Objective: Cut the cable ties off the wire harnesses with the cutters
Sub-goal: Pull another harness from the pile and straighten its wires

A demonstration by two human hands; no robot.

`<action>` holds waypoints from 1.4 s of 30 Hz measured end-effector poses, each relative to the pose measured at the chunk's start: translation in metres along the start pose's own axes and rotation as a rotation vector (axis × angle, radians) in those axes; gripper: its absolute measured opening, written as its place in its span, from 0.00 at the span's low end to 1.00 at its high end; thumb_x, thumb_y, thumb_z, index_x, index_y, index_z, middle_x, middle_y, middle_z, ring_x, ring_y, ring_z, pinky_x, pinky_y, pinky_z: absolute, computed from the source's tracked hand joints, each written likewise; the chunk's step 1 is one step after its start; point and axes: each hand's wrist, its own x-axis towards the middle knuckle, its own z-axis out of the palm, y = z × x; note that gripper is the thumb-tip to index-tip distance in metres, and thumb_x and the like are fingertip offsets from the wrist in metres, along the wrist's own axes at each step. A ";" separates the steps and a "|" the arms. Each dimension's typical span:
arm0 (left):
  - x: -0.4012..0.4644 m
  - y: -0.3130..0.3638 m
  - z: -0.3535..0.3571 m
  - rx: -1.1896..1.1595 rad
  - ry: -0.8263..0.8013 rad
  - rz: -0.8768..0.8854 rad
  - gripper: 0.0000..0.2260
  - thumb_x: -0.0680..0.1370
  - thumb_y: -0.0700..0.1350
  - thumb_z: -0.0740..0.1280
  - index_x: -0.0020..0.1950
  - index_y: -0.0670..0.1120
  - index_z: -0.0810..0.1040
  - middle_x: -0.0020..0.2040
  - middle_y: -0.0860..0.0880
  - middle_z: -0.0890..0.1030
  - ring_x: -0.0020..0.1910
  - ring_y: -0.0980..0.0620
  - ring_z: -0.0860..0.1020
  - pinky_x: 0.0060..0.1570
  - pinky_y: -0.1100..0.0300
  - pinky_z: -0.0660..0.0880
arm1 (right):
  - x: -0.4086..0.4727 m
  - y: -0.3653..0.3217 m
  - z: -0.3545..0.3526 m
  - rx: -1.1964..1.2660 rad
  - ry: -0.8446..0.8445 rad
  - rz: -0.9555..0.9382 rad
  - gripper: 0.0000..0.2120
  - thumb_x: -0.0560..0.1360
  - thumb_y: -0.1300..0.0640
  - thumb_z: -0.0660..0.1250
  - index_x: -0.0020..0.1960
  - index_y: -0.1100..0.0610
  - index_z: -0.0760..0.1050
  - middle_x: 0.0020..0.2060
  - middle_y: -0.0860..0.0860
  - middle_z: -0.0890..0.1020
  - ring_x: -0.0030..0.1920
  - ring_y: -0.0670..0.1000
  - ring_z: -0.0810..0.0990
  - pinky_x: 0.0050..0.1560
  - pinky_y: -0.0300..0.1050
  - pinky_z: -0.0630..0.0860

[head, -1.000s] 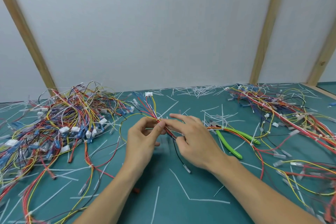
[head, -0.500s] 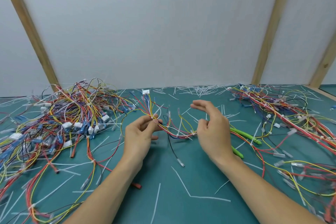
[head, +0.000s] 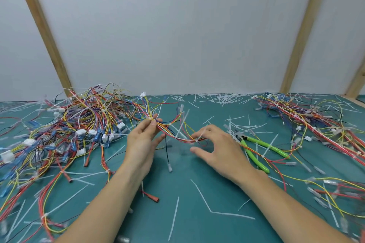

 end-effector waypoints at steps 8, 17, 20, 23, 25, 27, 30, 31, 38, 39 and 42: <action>0.002 0.004 0.001 -0.310 -0.115 -0.209 0.10 0.84 0.38 0.59 0.55 0.44 0.80 0.40 0.54 0.84 0.38 0.60 0.83 0.42 0.66 0.81 | -0.001 -0.002 0.005 -0.009 0.135 0.006 0.09 0.78 0.43 0.70 0.47 0.47 0.82 0.40 0.41 0.84 0.41 0.45 0.79 0.44 0.47 0.76; -0.005 -0.006 0.005 0.340 0.032 -0.051 0.07 0.81 0.45 0.68 0.48 0.45 0.83 0.37 0.51 0.83 0.33 0.55 0.81 0.31 0.64 0.74 | 0.002 0.000 0.003 -0.016 0.378 0.000 0.07 0.77 0.50 0.73 0.42 0.46 0.76 0.35 0.39 0.78 0.36 0.43 0.75 0.39 0.47 0.75; -0.007 -0.007 0.007 0.418 0.026 -0.033 0.10 0.81 0.47 0.68 0.42 0.45 0.83 0.32 0.52 0.79 0.26 0.55 0.74 0.26 0.64 0.65 | 0.000 -0.002 0.002 -0.019 0.382 -0.039 0.06 0.77 0.50 0.72 0.42 0.46 0.77 0.36 0.41 0.80 0.37 0.44 0.77 0.39 0.49 0.76; -0.009 -0.007 0.006 0.494 0.077 0.149 0.08 0.80 0.46 0.70 0.41 0.47 0.82 0.31 0.52 0.77 0.27 0.56 0.72 0.29 0.60 0.68 | -0.001 -0.005 0.000 -0.034 0.367 -0.081 0.04 0.77 0.52 0.73 0.44 0.48 0.79 0.38 0.42 0.81 0.38 0.44 0.79 0.39 0.50 0.77; -0.010 -0.003 0.004 0.666 0.132 0.409 0.02 0.78 0.45 0.71 0.46 0.51 0.82 0.36 0.53 0.79 0.34 0.58 0.75 0.40 0.61 0.73 | -0.001 -0.007 -0.001 -0.050 0.354 -0.112 0.04 0.77 0.52 0.73 0.44 0.48 0.80 0.38 0.42 0.81 0.39 0.43 0.80 0.38 0.48 0.77; -0.011 0.000 0.002 0.888 0.104 0.572 0.04 0.77 0.46 0.73 0.49 0.54 0.82 0.42 0.55 0.79 0.41 0.56 0.76 0.47 0.61 0.73 | -0.002 -0.009 -0.002 -0.064 0.344 -0.134 0.03 0.77 0.52 0.73 0.45 0.48 0.81 0.39 0.42 0.81 0.39 0.43 0.80 0.37 0.48 0.77; -0.013 -0.001 0.005 1.144 0.031 0.533 0.01 0.76 0.50 0.73 0.47 0.57 0.83 0.49 0.57 0.81 0.50 0.52 0.76 0.55 0.49 0.72 | -0.003 -0.011 -0.002 -0.077 0.347 -0.151 0.02 0.77 0.53 0.73 0.45 0.48 0.81 0.39 0.43 0.81 0.39 0.43 0.81 0.37 0.49 0.77; -0.013 -0.001 0.005 1.191 0.029 0.498 0.01 0.77 0.52 0.72 0.47 0.57 0.83 0.51 0.58 0.81 0.54 0.52 0.76 0.57 0.48 0.70 | -0.003 -0.011 -0.003 -0.075 0.348 -0.153 0.02 0.77 0.53 0.73 0.46 0.48 0.81 0.39 0.43 0.81 0.39 0.43 0.81 0.37 0.49 0.77; -0.013 0.001 0.004 1.074 -0.038 0.313 0.06 0.76 0.50 0.73 0.41 0.61 0.80 0.47 0.65 0.81 0.60 0.53 0.76 0.66 0.46 0.68 | -0.003 -0.010 -0.002 -0.086 0.405 -0.195 0.02 0.76 0.55 0.75 0.48 0.49 0.83 0.40 0.43 0.82 0.37 0.41 0.77 0.35 0.45 0.76; -0.012 0.001 0.003 1.027 -0.042 0.273 0.06 0.75 0.50 0.73 0.40 0.59 0.80 0.46 0.63 0.82 0.59 0.52 0.77 0.64 0.47 0.69 | -0.003 -0.010 -0.002 -0.085 0.418 -0.197 0.03 0.76 0.55 0.76 0.48 0.49 0.84 0.40 0.43 0.82 0.36 0.41 0.74 0.34 0.43 0.75; -0.008 -0.001 0.000 0.923 -0.033 0.230 0.04 0.76 0.49 0.74 0.41 0.54 0.82 0.47 0.56 0.84 0.54 0.53 0.79 0.56 0.55 0.71 | -0.003 -0.009 -0.001 -0.075 0.429 -0.206 0.04 0.75 0.55 0.77 0.49 0.49 0.84 0.41 0.42 0.83 0.37 0.36 0.68 0.34 0.39 0.72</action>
